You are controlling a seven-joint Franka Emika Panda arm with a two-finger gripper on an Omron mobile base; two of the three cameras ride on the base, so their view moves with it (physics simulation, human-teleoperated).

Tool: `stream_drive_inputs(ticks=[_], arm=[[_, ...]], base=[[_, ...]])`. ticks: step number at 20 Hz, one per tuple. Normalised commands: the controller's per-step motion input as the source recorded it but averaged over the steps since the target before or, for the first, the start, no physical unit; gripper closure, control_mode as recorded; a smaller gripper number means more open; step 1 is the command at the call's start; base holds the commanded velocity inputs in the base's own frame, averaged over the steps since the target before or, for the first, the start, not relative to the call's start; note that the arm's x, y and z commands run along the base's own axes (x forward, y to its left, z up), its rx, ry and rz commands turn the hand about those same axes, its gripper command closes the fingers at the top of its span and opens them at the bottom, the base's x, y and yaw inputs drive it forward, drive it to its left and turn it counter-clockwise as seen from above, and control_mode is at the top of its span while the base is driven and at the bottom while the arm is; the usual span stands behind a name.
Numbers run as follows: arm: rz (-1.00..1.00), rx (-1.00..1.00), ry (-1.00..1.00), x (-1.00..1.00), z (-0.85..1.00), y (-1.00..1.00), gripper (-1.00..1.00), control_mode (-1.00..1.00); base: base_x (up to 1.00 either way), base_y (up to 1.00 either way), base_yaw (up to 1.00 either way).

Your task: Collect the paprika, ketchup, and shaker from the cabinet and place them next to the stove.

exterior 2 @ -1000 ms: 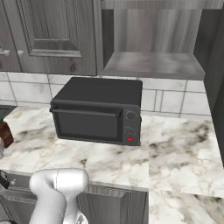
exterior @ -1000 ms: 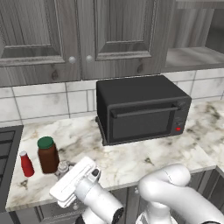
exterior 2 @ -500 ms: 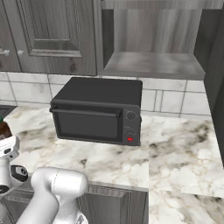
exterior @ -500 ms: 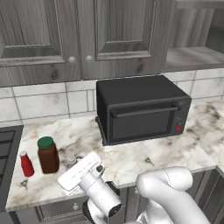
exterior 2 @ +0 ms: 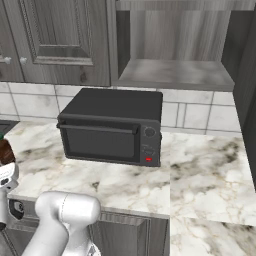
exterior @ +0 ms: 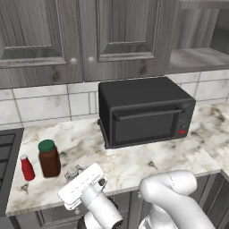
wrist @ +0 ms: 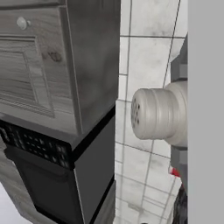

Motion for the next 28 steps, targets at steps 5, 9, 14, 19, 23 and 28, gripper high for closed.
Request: stream_drive_inputs(ticks=[5,9,14,19,23,28], arm=[[0.07,-0.05,0.00,-0.44,0.00,0.08,1.00,-1.00],[0.10,-0.12,0.09,-0.27,0.00,0.23,1.00,-1.00],[0.05,-0.16,0.23,-0.04,0.00,0.37,1.00,-1.00],[0.03,-0.21,0.24,0.00,-0.02,0.42,1.00,-1.00],[0.03,-0.06,0.05,0.00,-0.24,0.17,1.00,-1.00],[0.02,0.00,0.00,0.00,-0.33,0.01,1.00,-1.00]], base=[[0.00,0.00,0.00],[0.00,0.00,0.00],[0.00,0.00,0.00],[0.00,0.00,0.00],[0.00,0.00,0.00],[0.00,0.00,0.00]])
